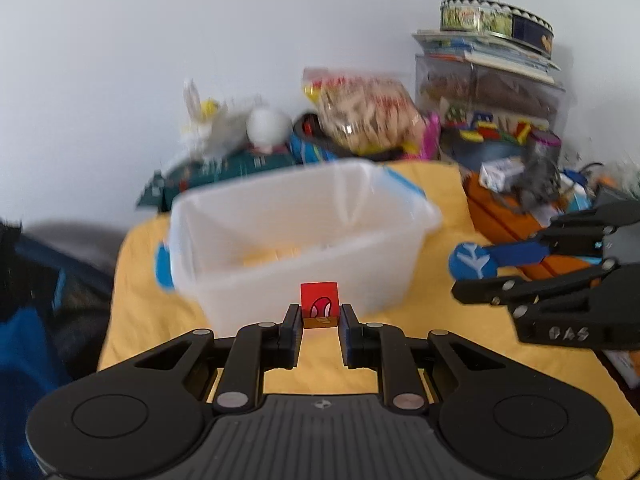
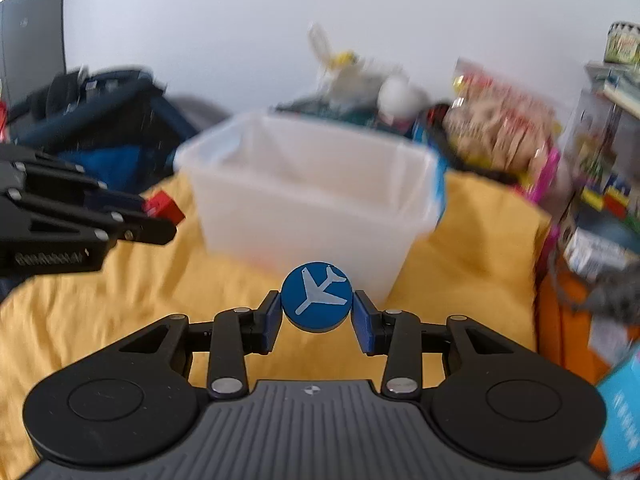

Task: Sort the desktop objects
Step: 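Carry red cube and blue disc over the white bin and open both tools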

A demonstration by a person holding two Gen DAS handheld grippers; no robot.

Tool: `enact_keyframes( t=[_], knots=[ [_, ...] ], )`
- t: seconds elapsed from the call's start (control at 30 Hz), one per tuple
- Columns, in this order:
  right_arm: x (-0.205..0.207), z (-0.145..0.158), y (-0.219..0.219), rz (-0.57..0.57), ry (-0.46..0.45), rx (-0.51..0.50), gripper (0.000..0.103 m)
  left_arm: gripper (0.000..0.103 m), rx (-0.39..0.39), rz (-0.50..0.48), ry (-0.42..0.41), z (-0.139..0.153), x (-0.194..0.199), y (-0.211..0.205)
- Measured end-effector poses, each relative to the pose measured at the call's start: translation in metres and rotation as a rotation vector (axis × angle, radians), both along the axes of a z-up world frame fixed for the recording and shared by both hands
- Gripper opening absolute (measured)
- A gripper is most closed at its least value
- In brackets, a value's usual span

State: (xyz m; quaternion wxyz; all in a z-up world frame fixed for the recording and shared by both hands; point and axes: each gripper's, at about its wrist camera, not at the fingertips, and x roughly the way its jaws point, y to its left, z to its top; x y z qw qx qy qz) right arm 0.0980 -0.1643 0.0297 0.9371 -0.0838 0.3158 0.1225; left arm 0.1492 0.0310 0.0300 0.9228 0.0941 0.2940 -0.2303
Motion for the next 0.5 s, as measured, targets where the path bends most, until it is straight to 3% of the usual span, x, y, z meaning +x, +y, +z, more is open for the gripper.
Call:
enact_keyframes(
  t=[0.2, 0.3, 0.5],
  knots=[
    [0.039, 0.029, 0.004, -0.001, -0.088, -0.007, 0.042, 0.022, 0.033, 0.010, -0.060, 0.015, 0.044, -0.015],
    [0.060, 0.034, 0.008, 0.003, -0.096, 0.004, 0.042, 0.022, 0.000, 0.044, -0.046, 0.017, 0.074, -0.020],
    [0.110, 0.015, 0.018, -0.017, 0.009, 0.032, 0.042, 0.022, 0.079, 0.039, 0.027, -0.006, 0.118, -0.042]
  ],
)
